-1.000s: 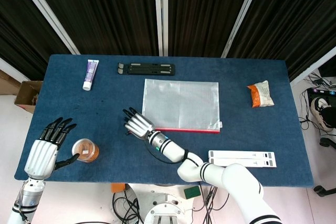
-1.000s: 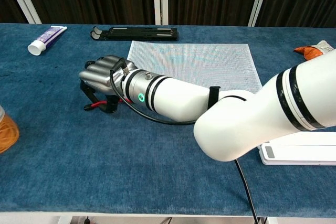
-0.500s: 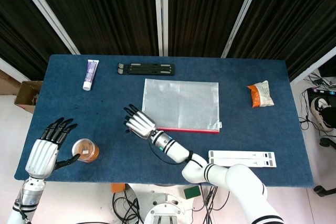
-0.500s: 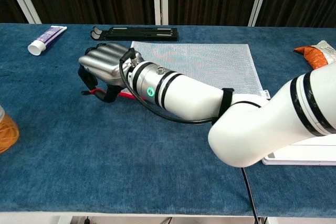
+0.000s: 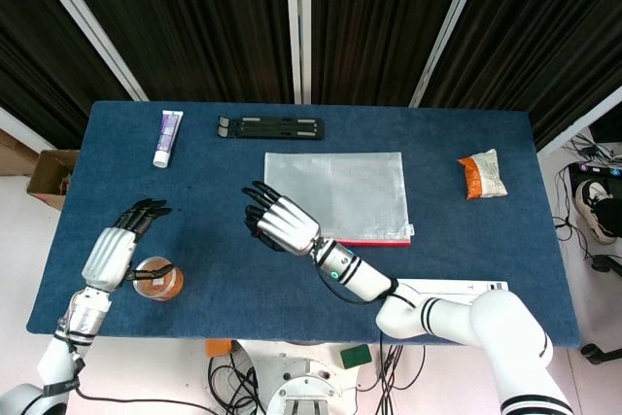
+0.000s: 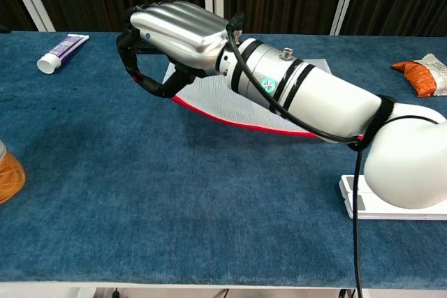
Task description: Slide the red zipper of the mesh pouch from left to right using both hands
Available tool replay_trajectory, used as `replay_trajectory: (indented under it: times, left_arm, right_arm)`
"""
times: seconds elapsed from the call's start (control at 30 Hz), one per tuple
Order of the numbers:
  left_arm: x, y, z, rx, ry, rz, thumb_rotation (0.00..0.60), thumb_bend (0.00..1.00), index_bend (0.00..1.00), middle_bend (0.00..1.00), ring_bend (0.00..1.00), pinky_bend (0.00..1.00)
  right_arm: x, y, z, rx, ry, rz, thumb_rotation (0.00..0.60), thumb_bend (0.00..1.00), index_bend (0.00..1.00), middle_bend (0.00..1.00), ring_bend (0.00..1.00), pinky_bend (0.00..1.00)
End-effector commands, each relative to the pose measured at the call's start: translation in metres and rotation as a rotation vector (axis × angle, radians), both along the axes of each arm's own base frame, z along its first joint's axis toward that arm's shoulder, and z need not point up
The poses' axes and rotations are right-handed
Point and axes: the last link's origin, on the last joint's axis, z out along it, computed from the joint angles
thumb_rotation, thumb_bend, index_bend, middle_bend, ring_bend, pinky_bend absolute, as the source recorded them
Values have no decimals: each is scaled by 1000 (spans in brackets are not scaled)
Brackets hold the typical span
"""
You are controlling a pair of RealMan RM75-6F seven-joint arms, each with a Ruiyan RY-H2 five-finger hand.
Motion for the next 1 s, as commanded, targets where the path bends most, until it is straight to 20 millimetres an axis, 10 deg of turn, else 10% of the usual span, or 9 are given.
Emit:
replay_trajectory:
  times: [0.03,1.0]
  left_arm:
    - [13,25,-15,-56,-61,-20,600,55,208,130,88,183]
    - [95,84,-105,-214,-283,-158,600,196,427,130,87,179]
  right_arm:
    - [-2,6,11,-4,-22,33,600,489,793,402,93,138]
    - [3,5,22,-41,-78,68,600,524,792,375,93,79]
